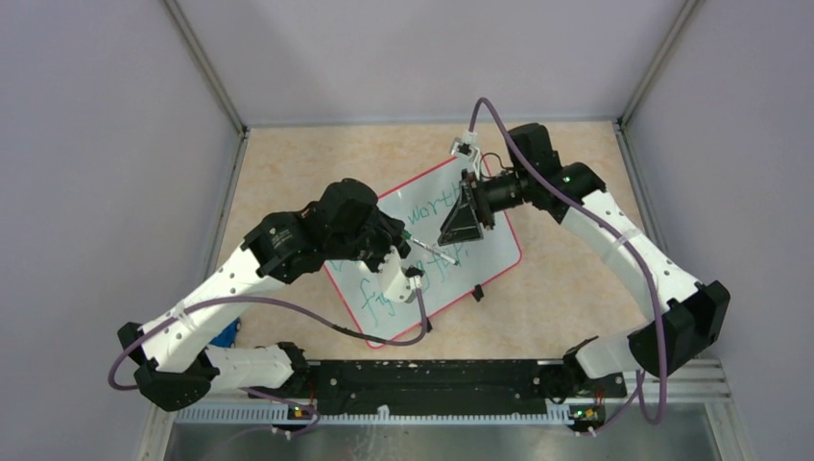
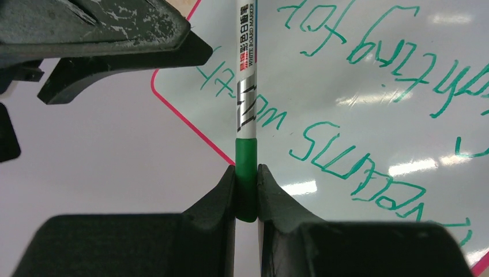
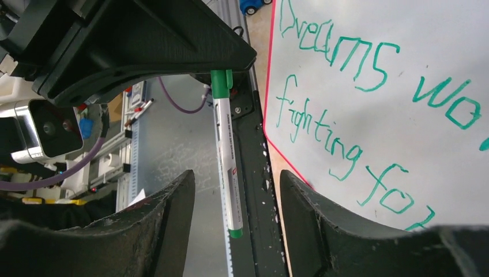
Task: Write a sentence on the whiteboard
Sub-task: Pass from the left arm to the right
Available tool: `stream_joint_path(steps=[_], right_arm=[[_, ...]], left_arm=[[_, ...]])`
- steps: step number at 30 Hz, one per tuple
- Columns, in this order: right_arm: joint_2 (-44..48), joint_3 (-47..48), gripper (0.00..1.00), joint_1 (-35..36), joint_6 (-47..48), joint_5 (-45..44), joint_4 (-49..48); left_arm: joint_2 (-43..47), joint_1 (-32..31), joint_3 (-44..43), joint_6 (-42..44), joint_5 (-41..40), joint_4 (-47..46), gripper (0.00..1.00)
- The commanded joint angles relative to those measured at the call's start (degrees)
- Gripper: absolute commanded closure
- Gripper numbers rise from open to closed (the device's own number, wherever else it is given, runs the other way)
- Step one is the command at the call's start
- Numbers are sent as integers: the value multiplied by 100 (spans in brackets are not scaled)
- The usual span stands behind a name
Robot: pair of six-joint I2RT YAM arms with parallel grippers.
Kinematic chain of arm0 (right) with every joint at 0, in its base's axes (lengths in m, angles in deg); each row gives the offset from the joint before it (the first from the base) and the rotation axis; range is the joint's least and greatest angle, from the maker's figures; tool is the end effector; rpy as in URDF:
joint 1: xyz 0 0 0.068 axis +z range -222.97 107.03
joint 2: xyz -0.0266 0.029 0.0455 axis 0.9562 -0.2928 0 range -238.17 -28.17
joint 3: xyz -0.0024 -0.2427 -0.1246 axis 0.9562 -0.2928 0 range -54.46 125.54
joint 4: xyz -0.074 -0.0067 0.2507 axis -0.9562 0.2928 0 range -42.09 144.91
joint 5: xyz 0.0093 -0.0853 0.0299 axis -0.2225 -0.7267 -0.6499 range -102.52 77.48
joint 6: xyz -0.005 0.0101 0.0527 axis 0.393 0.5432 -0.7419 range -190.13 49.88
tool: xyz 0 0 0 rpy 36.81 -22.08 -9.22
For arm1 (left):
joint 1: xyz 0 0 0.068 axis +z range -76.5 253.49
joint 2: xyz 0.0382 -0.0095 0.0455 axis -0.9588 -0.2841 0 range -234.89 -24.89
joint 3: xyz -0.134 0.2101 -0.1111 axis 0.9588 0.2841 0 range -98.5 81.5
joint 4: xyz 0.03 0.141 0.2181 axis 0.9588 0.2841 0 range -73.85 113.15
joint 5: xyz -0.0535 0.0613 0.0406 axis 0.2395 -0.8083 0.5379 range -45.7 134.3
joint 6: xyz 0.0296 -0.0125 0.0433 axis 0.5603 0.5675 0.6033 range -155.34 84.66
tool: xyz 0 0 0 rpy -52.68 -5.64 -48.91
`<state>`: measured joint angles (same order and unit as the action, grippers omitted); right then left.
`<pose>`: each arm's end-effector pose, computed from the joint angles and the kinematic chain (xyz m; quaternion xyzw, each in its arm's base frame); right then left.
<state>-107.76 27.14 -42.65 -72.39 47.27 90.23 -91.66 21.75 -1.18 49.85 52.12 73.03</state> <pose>0.2305 0.1706 0.3823 -0.3939 0.7125 0.5363 0.2227 0.1309 -0.1738 0.4093 0.8548 0.3068 0.0597 0.4143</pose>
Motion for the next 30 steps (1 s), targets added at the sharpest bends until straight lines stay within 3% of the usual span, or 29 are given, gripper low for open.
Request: stream_joint_path(steps=[1, 5, 9, 15, 19, 22, 23, 27, 30], right_arm=[[-91, 350, 46, 294, 82, -167, -32], [-221, 341, 49, 509, 79, -317, -32], [-266, 360, 58, 577, 47, -354, -77], [-338, 422, 62, 725, 71, -380, -40], [-366, 435, 78, 755, 134, -406, 14], [-364, 480, 98, 755, 168, -377, 66], [-370, 510, 100, 749, 189, -369, 111], [-301, 614, 100, 647, 389, -478, 229], [-189, 580, 100, 308, 304, -373, 116]], left_arm=[[112, -121, -3, 558, -232, -38, 100], [72, -175, -68, 519, -207, -59, 100], [68, -200, -70, 515, -186, -62, 100], [51, -213, -82, 505, -182, -63, 100], [64, -213, -49, 516, -226, -61, 100], [83, -213, 40, 375, -258, -149, 100], [92, -213, 86, 317, -281, -154, 95], [214, -206, 284, -200, -454, -444, 49], [223, -74, 320, -700, -520, -551, 32]])
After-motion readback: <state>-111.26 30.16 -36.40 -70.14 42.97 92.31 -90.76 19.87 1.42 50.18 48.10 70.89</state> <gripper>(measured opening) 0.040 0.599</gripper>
